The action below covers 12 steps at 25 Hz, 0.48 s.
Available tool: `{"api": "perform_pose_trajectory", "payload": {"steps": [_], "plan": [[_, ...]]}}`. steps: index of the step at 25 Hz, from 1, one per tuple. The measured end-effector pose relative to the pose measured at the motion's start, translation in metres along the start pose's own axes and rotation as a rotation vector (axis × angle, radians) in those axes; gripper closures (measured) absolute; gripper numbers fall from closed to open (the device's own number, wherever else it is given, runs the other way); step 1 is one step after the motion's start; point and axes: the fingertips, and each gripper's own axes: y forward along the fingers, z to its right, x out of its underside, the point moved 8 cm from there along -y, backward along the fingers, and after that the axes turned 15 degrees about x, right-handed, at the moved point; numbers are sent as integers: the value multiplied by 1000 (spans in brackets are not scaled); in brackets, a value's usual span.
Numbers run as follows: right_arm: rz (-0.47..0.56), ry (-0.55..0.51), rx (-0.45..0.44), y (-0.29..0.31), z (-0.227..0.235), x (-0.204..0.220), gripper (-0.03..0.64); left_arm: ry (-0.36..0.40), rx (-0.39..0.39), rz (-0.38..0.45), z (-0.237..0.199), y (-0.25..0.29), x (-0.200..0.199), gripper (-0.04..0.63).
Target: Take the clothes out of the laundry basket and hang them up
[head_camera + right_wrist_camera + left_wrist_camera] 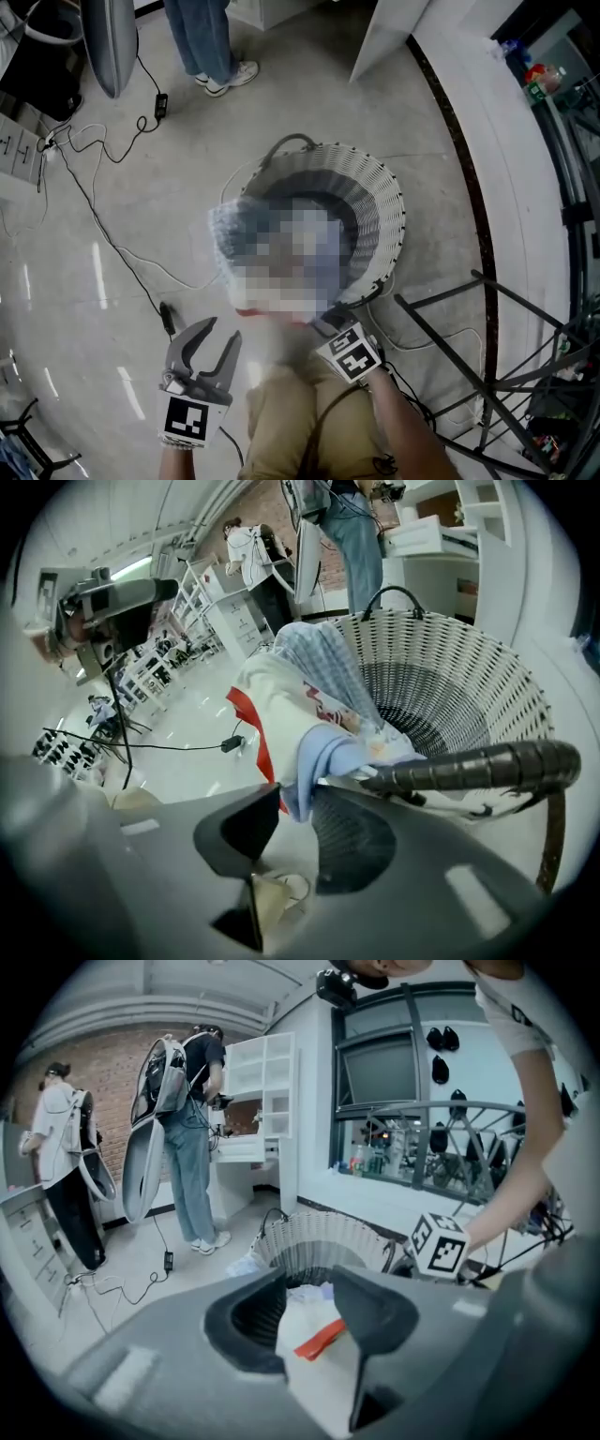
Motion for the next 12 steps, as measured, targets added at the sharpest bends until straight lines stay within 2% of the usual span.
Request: {"api": "perform_pose_trajectory", "payload": {"steps": [2, 3, 9, 12], "plan": [[3, -6, -7, -3, -1, -1, 574, 2, -5, 0, 0, 0, 0, 451], [9, -8, -7, -6, -1, -1, 599, 4, -8, -1, 0, 0, 0, 451], [64, 29, -13, -49, -2, -14, 606, 13, -25, -2, 7, -13, -22, 450], [95, 72, -8, -81, 3, -30, 607, 52, -22, 2, 14, -23, -43, 448]]}}
